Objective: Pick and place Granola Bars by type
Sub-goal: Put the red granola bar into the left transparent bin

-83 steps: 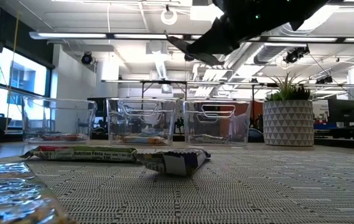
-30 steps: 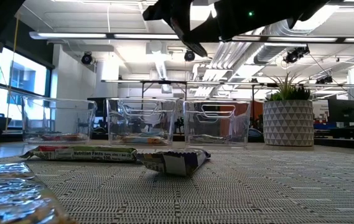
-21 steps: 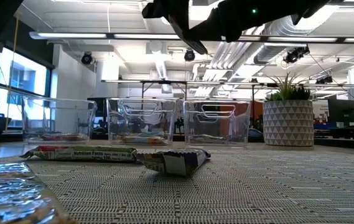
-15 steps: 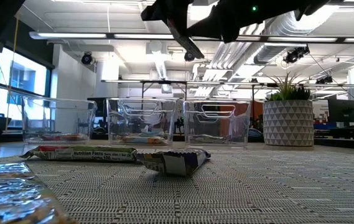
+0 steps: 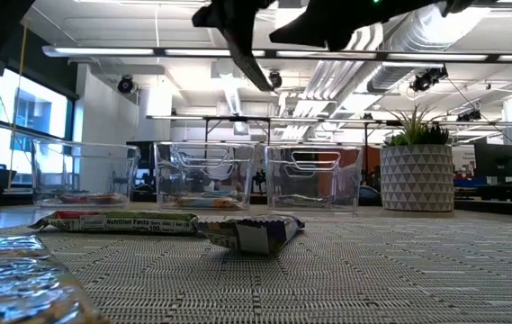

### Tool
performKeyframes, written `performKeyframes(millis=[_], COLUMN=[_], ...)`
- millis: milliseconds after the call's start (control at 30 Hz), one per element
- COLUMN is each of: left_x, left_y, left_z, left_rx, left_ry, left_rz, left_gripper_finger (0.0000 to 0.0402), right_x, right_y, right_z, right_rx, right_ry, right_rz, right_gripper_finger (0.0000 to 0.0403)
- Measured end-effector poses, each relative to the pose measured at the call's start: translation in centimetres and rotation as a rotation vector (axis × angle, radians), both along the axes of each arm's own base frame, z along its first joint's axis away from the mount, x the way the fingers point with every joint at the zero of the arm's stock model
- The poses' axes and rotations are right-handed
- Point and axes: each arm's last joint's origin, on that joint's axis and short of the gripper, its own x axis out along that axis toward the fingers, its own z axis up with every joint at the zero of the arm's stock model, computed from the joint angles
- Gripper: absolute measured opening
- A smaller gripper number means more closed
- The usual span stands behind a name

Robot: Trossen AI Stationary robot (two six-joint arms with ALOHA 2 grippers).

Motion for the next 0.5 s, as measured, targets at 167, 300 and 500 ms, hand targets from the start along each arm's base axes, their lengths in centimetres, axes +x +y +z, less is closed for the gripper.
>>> performKeyframes(millis=[167,300,500], left_x=[-2.2,-5.7,-12.6], left_y=[0.1,0.1,0.3], left_z=[2.4,6.0,10.5], left_rx=[0.085,0.144,0.284], left_ry=[-0.05,-0.161,-0.327], left_rz=[0.008,0.041,0.177], left_gripper_finger=[0.0041,0.0041,0.0042], right_x=[-1.4,-2.9,-4.8], right_y=[1.4,1.8,1.8], right_z=[0.6,1.2,1.9], right_rx=[-0.029,-0.068,-0.074], right_ry=[0.047,0.089,0.119], right_rz=[-0.072,-0.175,-0.287], right_gripper_finger=[0.0201,0.02,0.0201])
